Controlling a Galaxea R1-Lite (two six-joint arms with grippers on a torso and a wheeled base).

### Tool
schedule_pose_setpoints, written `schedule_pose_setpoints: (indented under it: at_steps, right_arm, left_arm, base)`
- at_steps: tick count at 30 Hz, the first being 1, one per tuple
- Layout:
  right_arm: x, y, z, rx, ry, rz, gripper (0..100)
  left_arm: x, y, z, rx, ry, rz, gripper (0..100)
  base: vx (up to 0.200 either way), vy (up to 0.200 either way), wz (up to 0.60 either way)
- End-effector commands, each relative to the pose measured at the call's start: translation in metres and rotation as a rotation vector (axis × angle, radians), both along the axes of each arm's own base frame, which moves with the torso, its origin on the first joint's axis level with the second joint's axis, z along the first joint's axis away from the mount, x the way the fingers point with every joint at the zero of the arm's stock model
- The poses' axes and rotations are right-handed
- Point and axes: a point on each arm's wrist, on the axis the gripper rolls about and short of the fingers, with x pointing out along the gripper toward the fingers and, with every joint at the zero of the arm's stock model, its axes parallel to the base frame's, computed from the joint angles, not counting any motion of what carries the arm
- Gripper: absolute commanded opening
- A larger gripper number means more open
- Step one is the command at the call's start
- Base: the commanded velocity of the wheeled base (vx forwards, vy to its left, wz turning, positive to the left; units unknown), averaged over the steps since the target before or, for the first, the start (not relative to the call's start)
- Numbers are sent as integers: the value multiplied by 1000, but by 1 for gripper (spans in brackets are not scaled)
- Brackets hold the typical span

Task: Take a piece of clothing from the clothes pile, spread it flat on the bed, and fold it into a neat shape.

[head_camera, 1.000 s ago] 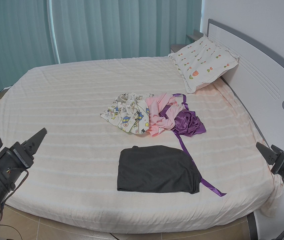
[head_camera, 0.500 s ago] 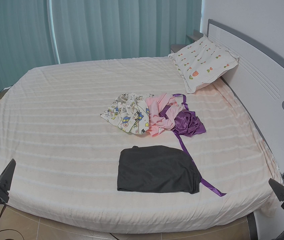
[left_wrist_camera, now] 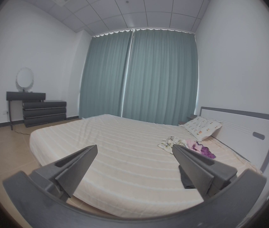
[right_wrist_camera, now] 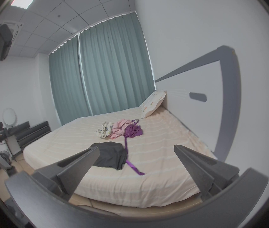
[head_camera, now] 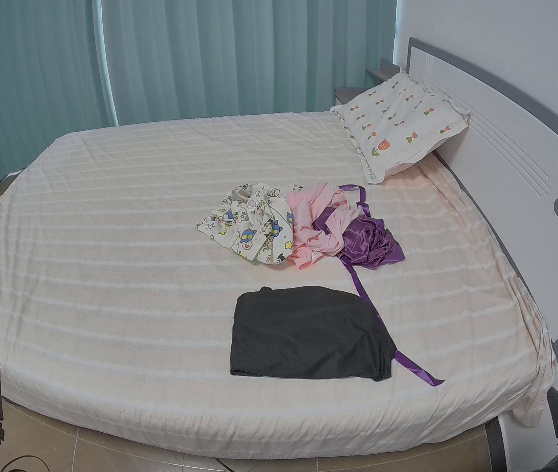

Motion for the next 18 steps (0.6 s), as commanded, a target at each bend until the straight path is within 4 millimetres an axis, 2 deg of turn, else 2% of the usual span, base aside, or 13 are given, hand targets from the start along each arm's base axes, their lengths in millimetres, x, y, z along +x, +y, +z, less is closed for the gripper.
schedule_pose_setpoints:
  at_steps: [1, 7, 18]
  right_arm:
    - [-6, 1, -8, -70, -39, -123, 100]
    - [-13, 1, -9, -94, -109, -93, 100]
    - [-13, 3, -8, -170, -148, -33, 100]
  left_arm:
    - [-9, 1, -9, 26, -39, 94, 100]
    - [-17, -2, -12, 87, -76, 195, 100]
    - [-16, -6, -20, 129, -79, 52, 100]
  base:
    - [0, 0, 0]
    - [0, 0, 0]
    - [0, 0, 0]
